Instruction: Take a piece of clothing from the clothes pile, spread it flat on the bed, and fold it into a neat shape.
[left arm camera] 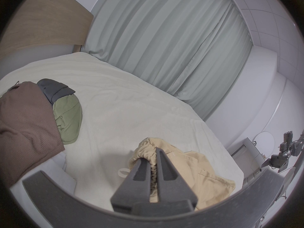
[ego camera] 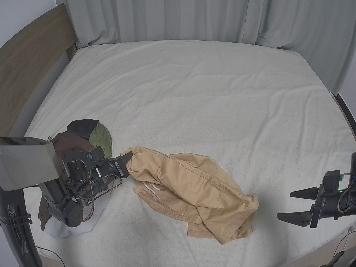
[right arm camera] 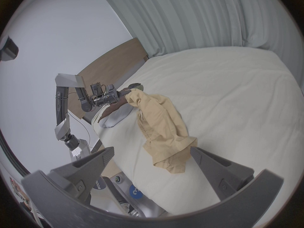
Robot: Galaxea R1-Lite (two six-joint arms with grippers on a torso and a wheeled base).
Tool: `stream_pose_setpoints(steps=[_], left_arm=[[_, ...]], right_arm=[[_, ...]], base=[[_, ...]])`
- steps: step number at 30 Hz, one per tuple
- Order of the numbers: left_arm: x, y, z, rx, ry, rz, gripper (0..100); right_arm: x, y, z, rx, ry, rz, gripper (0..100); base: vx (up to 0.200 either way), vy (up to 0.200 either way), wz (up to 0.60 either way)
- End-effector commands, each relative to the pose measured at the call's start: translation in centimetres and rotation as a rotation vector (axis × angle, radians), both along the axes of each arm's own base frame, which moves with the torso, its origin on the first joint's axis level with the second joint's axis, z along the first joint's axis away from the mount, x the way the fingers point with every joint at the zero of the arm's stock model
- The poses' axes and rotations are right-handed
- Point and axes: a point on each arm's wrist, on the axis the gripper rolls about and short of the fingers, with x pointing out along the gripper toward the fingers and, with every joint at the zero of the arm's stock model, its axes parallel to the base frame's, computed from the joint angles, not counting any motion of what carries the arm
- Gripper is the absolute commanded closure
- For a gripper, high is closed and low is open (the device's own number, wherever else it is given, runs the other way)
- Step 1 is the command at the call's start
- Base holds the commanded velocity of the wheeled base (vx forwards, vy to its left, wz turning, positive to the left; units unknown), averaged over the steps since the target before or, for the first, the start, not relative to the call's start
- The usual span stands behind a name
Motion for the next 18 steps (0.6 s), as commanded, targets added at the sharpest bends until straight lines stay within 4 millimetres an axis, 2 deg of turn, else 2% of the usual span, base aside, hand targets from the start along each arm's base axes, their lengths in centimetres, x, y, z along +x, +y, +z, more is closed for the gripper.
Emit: stream_pose_setpoints(steps=[1,9,18], left_arm=[[0.0,-0.2,-0.2,0.0,0.005,-0.004,100],[0.1,-0.1,-0.4,0.001,0.009,-0.003,100],[0.1,0.0,-0.2,-0.001,0.003,0.002,100]], right_arm=[[1.5,0.4,-2.4,-0.002,0.135,0.018,0],[4.0,1.1,-4.6,0.04,0.209,0.008,0],[5.4,1.8,-7.6,0.058,0.311,-0.009,0]], base=[[0.0,0.0,0.0],[0.0,0.0,0.0],[0.0,0.0,0.0]])
